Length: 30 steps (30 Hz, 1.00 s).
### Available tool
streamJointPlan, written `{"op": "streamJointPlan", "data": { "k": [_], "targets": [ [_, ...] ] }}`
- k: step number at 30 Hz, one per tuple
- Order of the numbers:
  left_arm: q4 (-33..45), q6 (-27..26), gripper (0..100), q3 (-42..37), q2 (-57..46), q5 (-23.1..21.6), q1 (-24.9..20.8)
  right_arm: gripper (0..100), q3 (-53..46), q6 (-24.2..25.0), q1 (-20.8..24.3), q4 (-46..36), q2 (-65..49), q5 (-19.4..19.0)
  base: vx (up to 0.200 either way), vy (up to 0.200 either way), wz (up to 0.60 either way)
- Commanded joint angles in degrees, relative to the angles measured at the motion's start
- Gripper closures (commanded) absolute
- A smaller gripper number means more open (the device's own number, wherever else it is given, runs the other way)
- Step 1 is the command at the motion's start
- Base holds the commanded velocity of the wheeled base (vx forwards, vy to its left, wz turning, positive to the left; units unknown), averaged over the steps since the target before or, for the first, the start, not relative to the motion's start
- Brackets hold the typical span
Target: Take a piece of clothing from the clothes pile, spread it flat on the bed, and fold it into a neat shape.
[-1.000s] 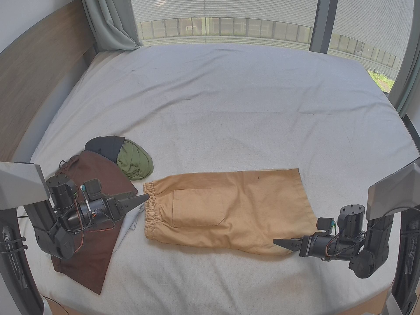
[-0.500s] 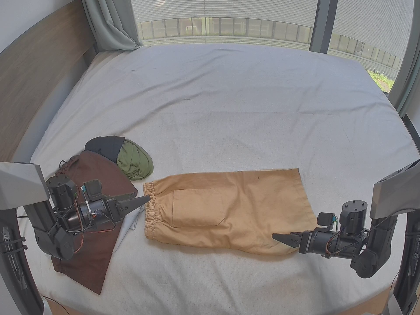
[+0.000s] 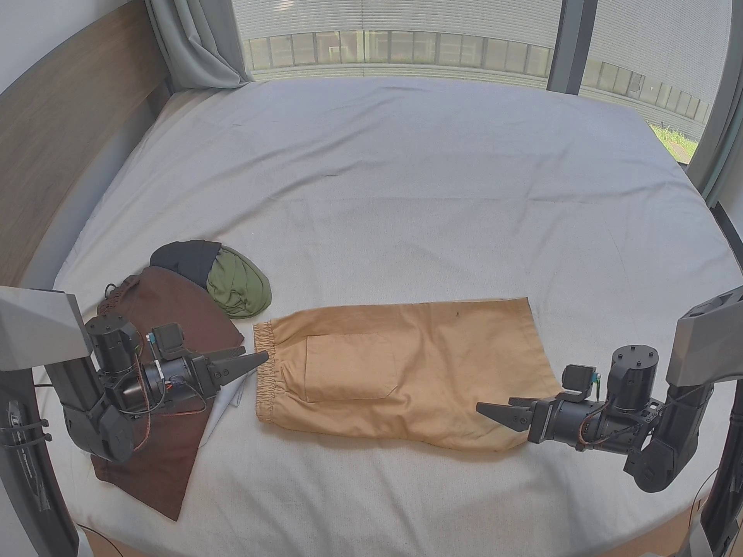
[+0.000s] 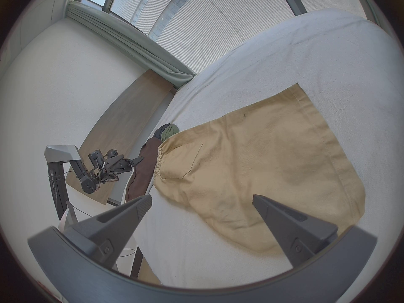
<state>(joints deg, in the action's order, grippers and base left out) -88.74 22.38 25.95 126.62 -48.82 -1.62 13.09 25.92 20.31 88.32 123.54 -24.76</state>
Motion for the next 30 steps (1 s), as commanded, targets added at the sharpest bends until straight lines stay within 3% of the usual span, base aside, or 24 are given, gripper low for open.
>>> {"op": "streamJointPlan", "data": {
  "k": [1, 30],
  "targets": [
    [-0.03, 0.03, 0, 0.06, 2.05, 0.04, 0.04, 0, 0.18, 0.01, -0.01, 0.01, -0.14, -0.03, 0.000, 0.000, 0.00],
    [-0.03, -0.67, 0, 3.75, 13.91, 0.92, 0.04, 0, 0.44, -0.08, 1.14, 0.10, 3.55, 0.06, 0.000, 0.000, 0.00]
  ]
}}
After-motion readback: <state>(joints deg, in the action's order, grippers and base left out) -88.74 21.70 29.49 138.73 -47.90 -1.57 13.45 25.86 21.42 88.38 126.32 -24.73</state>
